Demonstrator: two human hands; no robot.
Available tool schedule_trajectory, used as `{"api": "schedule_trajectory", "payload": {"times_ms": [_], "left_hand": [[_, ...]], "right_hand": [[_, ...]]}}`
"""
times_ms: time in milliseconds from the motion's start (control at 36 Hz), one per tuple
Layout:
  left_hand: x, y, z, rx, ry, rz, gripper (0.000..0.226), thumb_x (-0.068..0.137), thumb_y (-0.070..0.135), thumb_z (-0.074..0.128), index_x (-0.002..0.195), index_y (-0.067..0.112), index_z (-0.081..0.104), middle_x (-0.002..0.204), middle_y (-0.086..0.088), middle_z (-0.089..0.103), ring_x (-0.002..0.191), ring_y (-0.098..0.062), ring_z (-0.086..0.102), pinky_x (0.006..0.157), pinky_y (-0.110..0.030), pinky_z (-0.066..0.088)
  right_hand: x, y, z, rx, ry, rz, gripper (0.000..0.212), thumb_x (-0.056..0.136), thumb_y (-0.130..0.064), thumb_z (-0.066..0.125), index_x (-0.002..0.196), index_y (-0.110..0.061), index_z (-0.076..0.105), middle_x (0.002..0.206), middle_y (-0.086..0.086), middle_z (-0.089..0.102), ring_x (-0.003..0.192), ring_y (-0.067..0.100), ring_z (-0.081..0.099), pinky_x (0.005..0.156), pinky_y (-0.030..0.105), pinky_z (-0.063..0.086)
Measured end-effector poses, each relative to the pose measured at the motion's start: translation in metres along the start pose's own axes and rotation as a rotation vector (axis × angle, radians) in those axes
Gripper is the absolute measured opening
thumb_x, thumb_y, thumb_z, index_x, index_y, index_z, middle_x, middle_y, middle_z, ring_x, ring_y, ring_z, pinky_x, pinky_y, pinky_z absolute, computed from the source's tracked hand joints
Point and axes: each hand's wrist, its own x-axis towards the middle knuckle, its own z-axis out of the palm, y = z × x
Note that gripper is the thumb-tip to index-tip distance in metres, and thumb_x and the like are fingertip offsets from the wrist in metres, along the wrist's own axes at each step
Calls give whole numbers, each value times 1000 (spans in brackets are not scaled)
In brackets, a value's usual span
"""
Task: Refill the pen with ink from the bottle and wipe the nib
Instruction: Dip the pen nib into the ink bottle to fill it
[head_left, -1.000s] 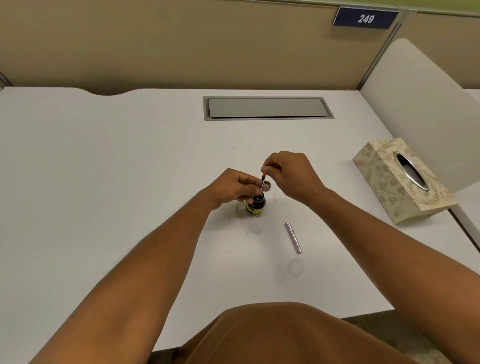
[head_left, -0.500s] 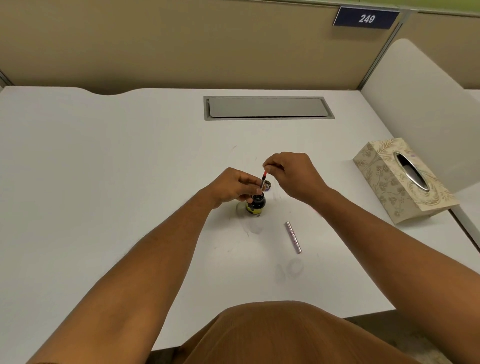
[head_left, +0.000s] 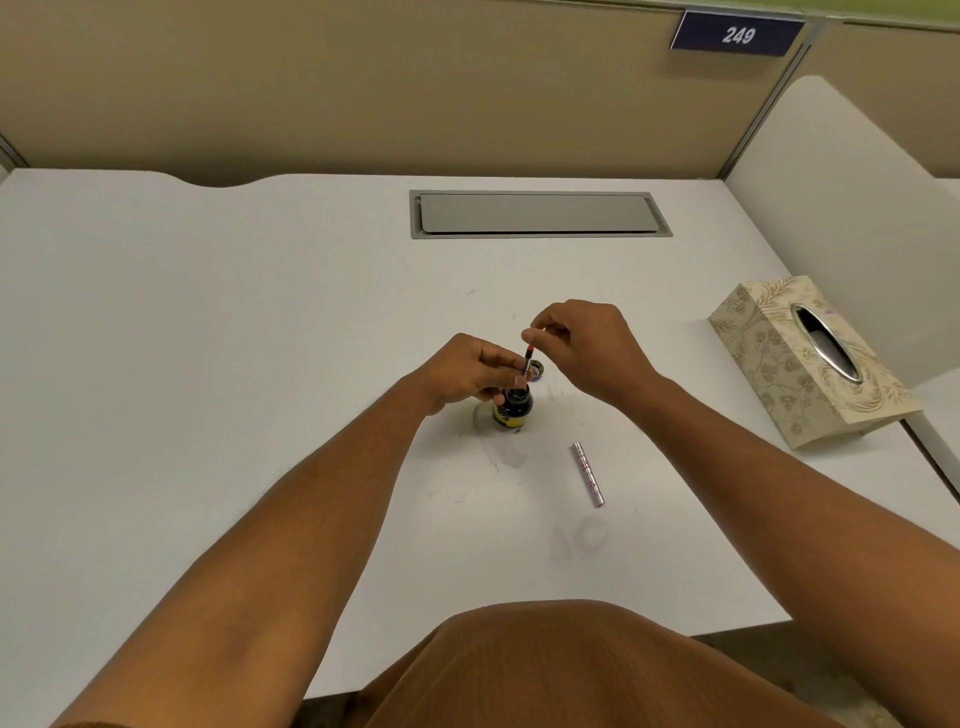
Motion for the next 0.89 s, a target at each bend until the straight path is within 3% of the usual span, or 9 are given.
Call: {"api": "schedule_trajectory", "payload": {"times_ms": [167,389,556,722,889], "left_hand": [[0,1,0,-7,-6,-11,20,83,13,79,101,20,77,90,-2,78,65,-12,68,60,-18,51],[-2,0,1,-11,-13,-11,20,85,15,78,102,23,77,93,-3,78,69,-13,71,64,-19,53],[-2,1,1,-14,-10,-7,21,86,12,76,105,19,76,94,-5,78,70,-14,72,61,-18,52],[-1,1,1,-28,-8,-17,20,86,11,76,104,19,76,87,1,78,69,-13,73,60,-17,52],[-3,2,1,-8,-6,-14,24,85,12,77,109,15,75,91,-3,78,70,-13,73,61,-17,52]], "right_hand": [[-2,2,-1,18,-19,-30,17,95,-23,60,100,-14,74,92,-1,72,84,15,62,76,30,48],[-1,-1,3,34,2,0,20,93,-31,64,95,-14,74,86,-2,71,79,14,62,73,33,51],[-4,2,-1,66,-11,-7,27,91,-33,67,114,-19,71,90,-8,68,80,9,61,80,28,49],[-4,1,2,46,3,-11,17,94,-23,62,103,-16,75,94,0,73,85,14,64,81,34,51],[-2,-1,5,53,29,34,18,90,-32,67,91,-16,74,83,-2,71,77,14,62,72,32,50]]}}
